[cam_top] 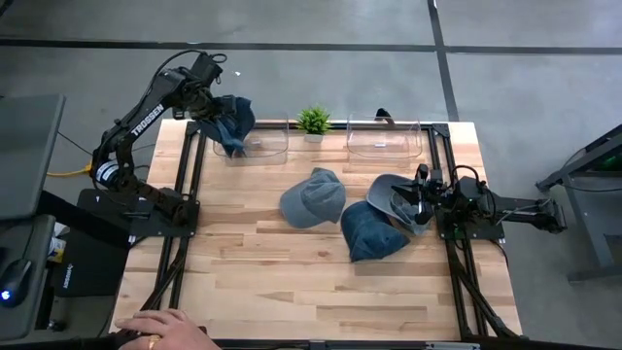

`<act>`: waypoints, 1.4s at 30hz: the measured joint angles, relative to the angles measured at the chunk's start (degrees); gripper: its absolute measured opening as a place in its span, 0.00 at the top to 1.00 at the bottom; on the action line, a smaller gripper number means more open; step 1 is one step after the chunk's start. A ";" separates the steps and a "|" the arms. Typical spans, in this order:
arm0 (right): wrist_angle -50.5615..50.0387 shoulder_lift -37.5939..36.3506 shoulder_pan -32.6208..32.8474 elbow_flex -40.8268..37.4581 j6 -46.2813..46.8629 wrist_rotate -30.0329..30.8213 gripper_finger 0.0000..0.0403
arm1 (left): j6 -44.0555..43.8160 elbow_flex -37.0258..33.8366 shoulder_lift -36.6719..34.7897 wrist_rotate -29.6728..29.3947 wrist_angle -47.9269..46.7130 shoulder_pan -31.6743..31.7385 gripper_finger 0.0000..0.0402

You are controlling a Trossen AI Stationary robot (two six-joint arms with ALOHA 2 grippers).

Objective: Pick & Place hat
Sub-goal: Put the left dark blue cap into the left transparent bin, then put the dark blue cap into the left transparent bin

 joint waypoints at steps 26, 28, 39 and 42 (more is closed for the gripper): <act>0.00 0.00 0.01 0.00 0.02 -0.01 1.00 | 0.93 0.07 -6.18 5.72 12.80 -13.07 0.71; 0.02 0.00 0.02 0.02 0.02 -0.01 1.00 | 0.93 0.07 -5.58 6.77 14.55 -16.03 0.71; 0.00 0.00 0.01 0.01 0.00 0.00 1.00 | 2.84 0.06 -1.39 7.37 16.77 -29.46 0.71; 0.00 0.00 0.00 0.02 0.00 0.01 1.00 | 2.61 0.04 0.56 8.47 16.05 -31.93 0.71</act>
